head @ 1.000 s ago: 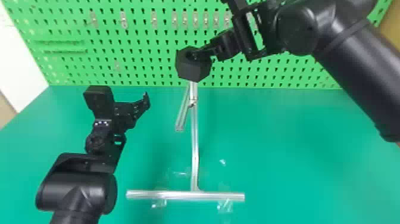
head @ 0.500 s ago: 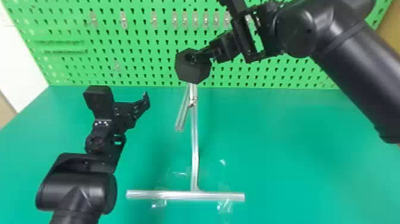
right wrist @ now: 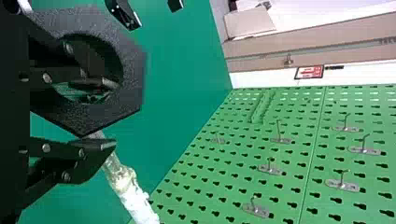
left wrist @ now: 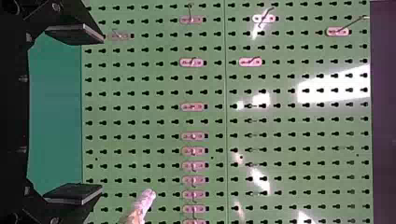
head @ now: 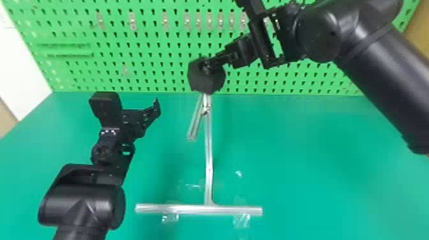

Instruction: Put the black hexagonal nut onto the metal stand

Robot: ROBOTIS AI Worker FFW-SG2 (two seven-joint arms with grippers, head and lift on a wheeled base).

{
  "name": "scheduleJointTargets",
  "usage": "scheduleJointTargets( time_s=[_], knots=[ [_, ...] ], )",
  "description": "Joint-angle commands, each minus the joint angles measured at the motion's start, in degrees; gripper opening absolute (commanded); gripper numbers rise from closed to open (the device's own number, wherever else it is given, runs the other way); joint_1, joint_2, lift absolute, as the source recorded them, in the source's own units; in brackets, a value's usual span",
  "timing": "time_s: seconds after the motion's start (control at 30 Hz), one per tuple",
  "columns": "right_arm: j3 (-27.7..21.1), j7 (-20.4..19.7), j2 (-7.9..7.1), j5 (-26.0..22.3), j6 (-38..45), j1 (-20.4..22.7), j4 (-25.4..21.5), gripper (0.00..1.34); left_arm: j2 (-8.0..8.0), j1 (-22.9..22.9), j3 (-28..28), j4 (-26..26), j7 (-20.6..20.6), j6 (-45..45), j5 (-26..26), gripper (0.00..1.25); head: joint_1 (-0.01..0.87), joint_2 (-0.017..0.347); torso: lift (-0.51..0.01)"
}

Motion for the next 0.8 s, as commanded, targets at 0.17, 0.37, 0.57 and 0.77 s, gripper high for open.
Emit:
scheduleJointTargets(
  time_s=[0.17, 0.37, 0.57, 0.77],
  knots=[
    [0.26, 0.0, -0.09, -0.59, -0.29, 0.03, 0.16, 0.87, 0.07, 0.0, -0.07, 0.0, -0.08, -0.05, 0.0, 1.09, 0.693, 0.081, -0.001],
    [0.34, 0.0, -0.18, -0.77, -0.38, 0.03, 0.07, 1.13, 0.07, -0.09, -0.07, 0.0, 0.0, -0.05, 0.0, 1.09, 0.693, 0.081, -0.001],
    [0.34, 0.0, -0.27, -0.86, -1.0, 0.12, 0.25, 1.29, 0.07, -0.09, -0.07, 0.0, 0.0, -0.05, 0.0, 1.09, 0.693, 0.081, -0.001],
    [0.17, 0.0, -0.27, -1.12, -1.17, 0.2, 0.34, 1.31, 0.15, -0.09, 0.01, 0.0, 0.0, 0.04, 0.0, 1.09, 0.693, 0.081, -0.001]
  ],
)
